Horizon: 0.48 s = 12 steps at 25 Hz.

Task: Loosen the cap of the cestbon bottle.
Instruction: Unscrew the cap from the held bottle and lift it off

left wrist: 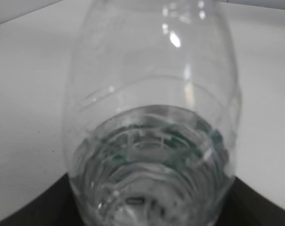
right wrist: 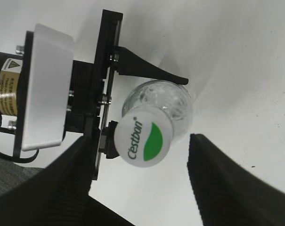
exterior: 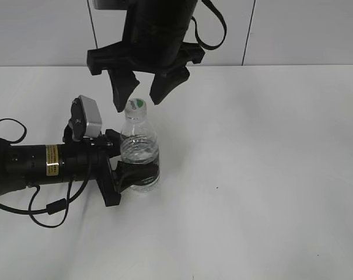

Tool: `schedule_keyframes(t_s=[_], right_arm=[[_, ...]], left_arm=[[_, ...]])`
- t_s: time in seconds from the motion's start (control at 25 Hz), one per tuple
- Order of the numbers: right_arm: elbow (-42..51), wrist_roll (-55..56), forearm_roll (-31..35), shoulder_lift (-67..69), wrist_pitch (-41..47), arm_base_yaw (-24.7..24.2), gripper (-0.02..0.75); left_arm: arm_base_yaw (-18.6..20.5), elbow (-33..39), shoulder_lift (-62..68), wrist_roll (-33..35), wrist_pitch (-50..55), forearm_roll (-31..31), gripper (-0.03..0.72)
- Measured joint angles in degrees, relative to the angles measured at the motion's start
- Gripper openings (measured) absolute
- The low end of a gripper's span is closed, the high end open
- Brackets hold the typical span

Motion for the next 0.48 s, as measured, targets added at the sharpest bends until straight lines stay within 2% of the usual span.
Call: schedule_keyframes(t_s=[0.48], right_arm=[[-0.02,0.06,-0.26,1.42,0.00,0.00,0.447]], left_arm=[[0.00,0.00,0.00,0.00,0.12,0.07,0.412]])
